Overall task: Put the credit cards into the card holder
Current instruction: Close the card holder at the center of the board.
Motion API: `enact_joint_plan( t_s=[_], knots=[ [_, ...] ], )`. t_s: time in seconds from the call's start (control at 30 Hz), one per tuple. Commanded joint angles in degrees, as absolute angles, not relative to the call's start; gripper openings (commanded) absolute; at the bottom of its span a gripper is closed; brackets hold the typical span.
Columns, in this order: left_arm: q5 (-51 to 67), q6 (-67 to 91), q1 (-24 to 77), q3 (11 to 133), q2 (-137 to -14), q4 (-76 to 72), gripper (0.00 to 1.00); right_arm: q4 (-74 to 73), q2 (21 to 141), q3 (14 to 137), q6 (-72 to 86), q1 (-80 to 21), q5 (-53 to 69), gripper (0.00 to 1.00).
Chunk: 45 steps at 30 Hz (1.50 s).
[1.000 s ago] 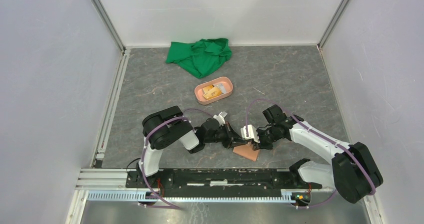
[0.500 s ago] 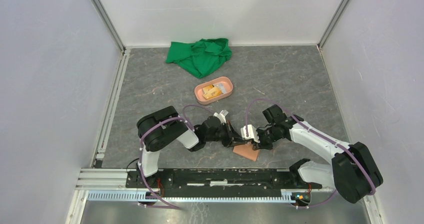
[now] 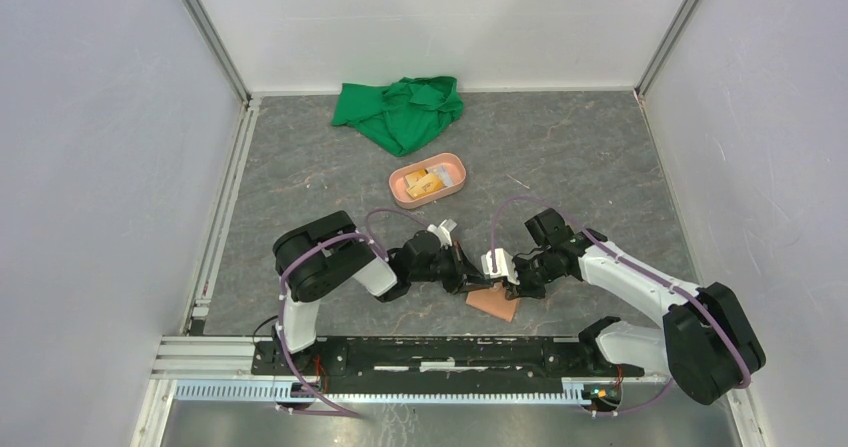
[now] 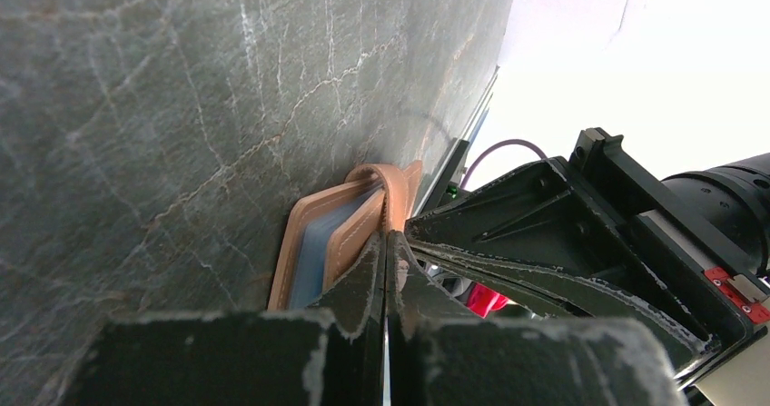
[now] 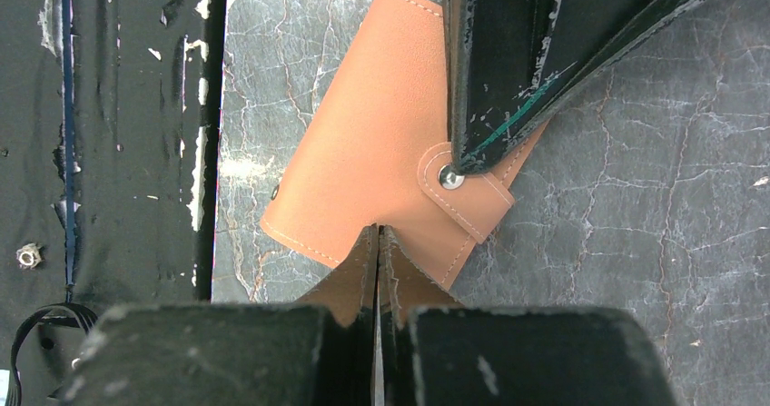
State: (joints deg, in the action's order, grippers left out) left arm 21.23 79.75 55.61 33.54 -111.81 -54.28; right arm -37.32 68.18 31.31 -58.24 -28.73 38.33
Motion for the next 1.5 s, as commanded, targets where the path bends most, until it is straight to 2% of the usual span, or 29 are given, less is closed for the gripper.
enact_joint_plan(
  t_s=[0.0,0.47,1.07,1.47],
  knots=[
    [23.4,73.8,56.0,34.6,-112.6,-45.6,0.02,-35.6,70.1,30.5,-59.1,-28.7,30.5,0.00],
    [23.3,73.0,56.8,35.4,-111.8,-43.5,0.02,-35.7,70.0,30.5,-59.0,-28.7,30.5,0.00],
    [26.6,75.9,56.8,34.6,-110.1,-48.1,0.02,-35.6,70.1,30.5,-59.0,-28.7,30.3,0.00],
    [27.2,72.9,57.0,36.1,-109.9,-42.7,0.02,-35.6,70.1,30.7,-58.8,-28.6,30.3,0.00]
  ],
)
